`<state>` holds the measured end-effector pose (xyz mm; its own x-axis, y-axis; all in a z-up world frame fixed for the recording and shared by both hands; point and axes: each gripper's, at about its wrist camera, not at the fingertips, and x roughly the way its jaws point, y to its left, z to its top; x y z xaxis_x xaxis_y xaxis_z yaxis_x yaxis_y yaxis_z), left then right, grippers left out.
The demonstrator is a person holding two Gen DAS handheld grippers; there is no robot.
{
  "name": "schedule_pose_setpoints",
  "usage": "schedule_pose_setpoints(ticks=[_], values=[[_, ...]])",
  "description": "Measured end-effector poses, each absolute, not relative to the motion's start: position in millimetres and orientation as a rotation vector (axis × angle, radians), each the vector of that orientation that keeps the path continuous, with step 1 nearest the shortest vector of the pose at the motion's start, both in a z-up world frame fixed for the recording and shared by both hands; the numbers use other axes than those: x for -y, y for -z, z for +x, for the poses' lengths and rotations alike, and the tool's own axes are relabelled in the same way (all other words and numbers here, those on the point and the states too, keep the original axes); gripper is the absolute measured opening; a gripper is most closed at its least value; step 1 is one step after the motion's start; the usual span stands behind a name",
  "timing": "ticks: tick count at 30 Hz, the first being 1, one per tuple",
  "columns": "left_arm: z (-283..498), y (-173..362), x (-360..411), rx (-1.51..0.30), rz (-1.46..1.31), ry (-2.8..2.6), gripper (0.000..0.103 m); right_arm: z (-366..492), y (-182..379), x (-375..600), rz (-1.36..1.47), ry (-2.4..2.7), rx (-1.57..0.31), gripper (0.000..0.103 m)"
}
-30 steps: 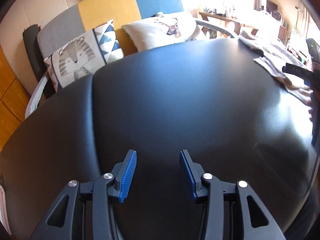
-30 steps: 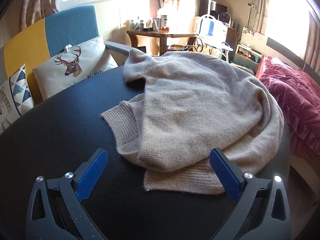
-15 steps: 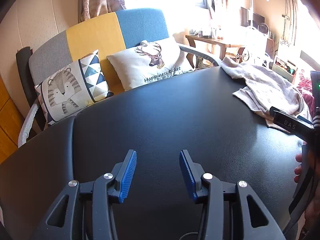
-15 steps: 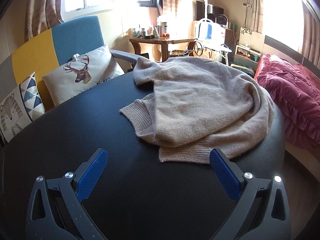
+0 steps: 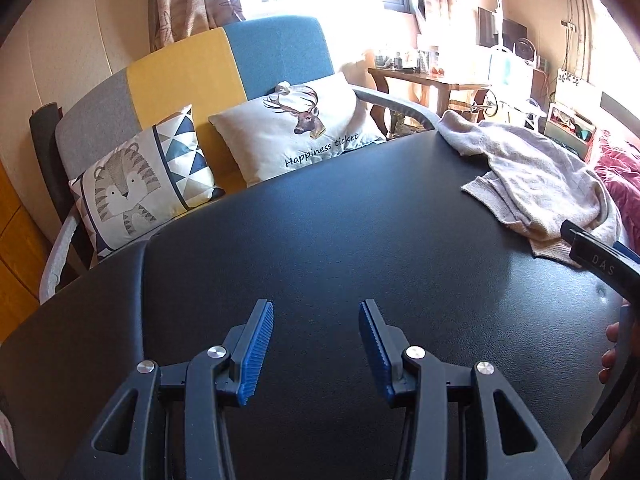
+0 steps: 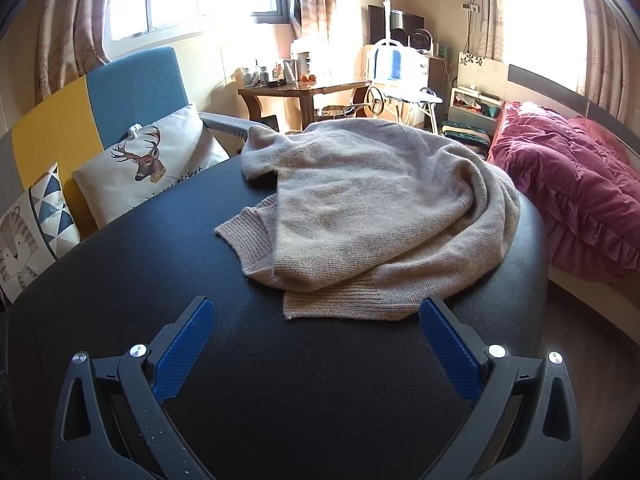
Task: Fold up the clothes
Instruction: 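Move the right tool toward the beige sweater hem on the table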
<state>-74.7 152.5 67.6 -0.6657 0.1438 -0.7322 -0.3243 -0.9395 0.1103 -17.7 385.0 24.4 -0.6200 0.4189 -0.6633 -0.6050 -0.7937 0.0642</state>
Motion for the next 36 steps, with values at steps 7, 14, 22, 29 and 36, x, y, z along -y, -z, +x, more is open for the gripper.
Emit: schedule_pose_setpoints(ticks=[7,14,22,29,36], values=[[-73,-68,-157,-0.347,-1.137,-2.604,0.046,-16,-20,-387,-0.888,-2.362,-0.387,0.103],[-69,-67,-162,-0.357,-1.134,-2.577,0.046,-17,-20,-387,-0.897,-2.365,-0.384,0.103],[-67,-60,-165,-0.388,-1.156,-2.551,0.046,-32,-14,-402,-0.943,-2.349,-0.367,0.103],[-73,-53,-164,-0.432,-1.190,-2.525,0.046,-62,1,-421,-1.051,-2.331,-0.343,0.103],[-80,-47,-159,-0.428,-1.234,-2.520,0.046,-85,10,-435,-1.085,-2.286,-0.323,0.103]])
